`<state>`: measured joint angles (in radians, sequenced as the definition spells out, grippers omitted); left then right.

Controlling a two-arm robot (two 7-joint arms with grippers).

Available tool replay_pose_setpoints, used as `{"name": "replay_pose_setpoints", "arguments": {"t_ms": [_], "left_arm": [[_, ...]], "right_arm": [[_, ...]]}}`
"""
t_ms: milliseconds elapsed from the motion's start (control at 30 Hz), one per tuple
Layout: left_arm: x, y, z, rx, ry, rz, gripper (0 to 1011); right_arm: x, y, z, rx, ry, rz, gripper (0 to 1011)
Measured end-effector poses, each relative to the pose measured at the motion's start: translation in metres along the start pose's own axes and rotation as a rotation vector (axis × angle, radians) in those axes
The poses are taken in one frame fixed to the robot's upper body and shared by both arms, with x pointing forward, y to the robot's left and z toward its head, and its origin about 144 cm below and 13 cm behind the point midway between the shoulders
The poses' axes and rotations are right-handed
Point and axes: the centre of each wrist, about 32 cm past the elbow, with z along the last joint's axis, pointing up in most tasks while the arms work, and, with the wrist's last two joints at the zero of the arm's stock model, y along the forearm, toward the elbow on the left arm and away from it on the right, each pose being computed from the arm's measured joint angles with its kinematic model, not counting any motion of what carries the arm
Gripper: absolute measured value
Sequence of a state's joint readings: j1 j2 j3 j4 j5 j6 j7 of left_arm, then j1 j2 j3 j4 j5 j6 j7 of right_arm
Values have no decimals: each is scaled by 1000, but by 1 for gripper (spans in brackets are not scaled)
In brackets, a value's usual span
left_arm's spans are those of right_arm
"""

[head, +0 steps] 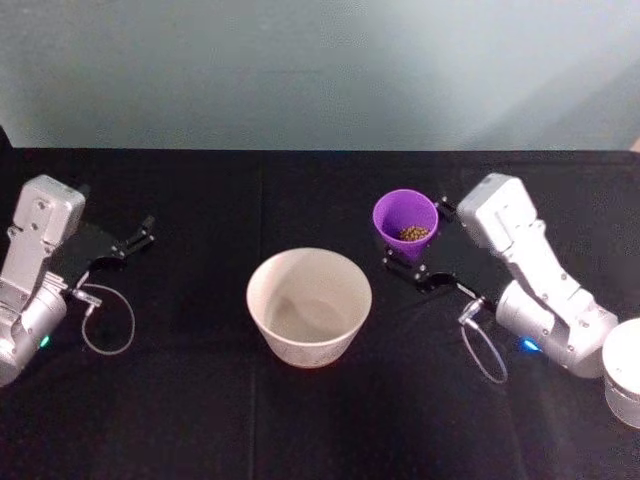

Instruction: Pick up the cup and pour the mung beans from the cup into the bowl.

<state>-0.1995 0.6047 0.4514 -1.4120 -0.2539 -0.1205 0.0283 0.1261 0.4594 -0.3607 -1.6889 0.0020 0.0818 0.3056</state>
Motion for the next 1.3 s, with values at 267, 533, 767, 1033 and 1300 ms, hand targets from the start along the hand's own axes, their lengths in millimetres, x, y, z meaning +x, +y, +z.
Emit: {"name": "replay_pose_setpoints", "arguments": {"t_ms": [267, 533, 767, 1033, 1300], "left_arm": [[0, 0, 0, 0, 0, 0, 1000], [0, 0, 0, 0, 0, 0, 1000], [0, 0, 0, 0, 0, 0, 1000], [0, 0, 0, 0, 0, 0, 1000], [0, 0, 0, 0, 0, 0, 1000]], "right_arm": [[-10, 5, 13, -33, -173, 5, 726], [-26, 11, 27, -59, -387, 2, 726], [-38, 16, 34, -80, -546, -4, 724], [-49, 18, 39, -90, -684, -1, 726], [-57, 22, 42, -98, -786, 7, 726]]}}
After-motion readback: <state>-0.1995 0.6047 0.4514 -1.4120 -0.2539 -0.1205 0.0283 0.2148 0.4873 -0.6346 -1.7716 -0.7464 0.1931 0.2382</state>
